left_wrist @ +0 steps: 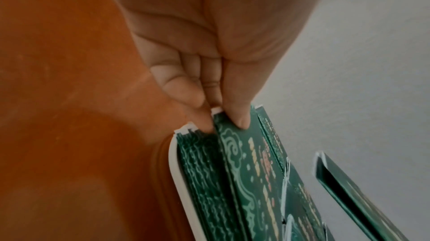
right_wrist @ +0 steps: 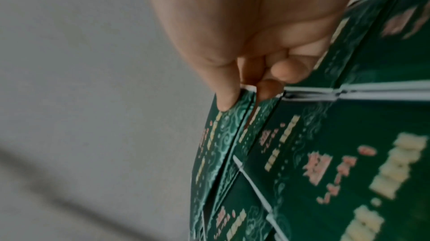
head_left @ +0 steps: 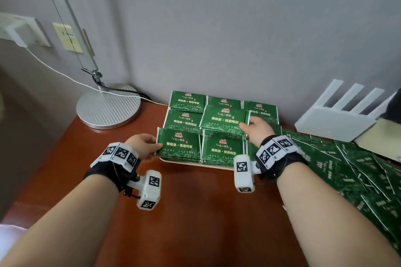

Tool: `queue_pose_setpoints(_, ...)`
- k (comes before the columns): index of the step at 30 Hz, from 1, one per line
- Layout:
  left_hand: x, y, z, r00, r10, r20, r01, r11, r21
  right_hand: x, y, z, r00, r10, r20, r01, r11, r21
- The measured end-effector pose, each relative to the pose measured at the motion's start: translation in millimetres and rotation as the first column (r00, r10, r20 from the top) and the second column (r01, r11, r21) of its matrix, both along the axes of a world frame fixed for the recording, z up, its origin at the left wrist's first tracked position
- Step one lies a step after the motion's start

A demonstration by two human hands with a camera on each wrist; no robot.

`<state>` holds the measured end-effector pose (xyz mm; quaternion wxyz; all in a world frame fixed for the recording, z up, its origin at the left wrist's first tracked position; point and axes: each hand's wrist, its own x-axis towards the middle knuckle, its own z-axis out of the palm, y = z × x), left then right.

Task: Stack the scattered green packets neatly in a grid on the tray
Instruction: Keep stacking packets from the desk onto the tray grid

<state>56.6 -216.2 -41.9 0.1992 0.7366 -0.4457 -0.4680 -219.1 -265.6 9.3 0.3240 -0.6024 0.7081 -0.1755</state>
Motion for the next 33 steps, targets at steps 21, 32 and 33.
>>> queue_pose_setpoints(21, 3, -26, -21, 0.988, 0.092, -0.12, -0.078, 0.991, 0.113, 79, -61, -48, 0.991, 0.113, -0.077, -0.093, 0.97, 0.225)
queue_pose_setpoints(32, 3, -25, -19, 0.999, 0.04, -0.031, -0.037, 0.995, 0.089, 85, -63, -44, 0.973, 0.152, -0.175, -0.108, 0.965, 0.238)
queue_pose_setpoints(33, 3, -24, -17, 1.0, 0.028, -0.001, -0.028, 0.996, 0.085, 82, -62, -41, 0.972, 0.151, -0.18, -0.107, 0.966, 0.235)
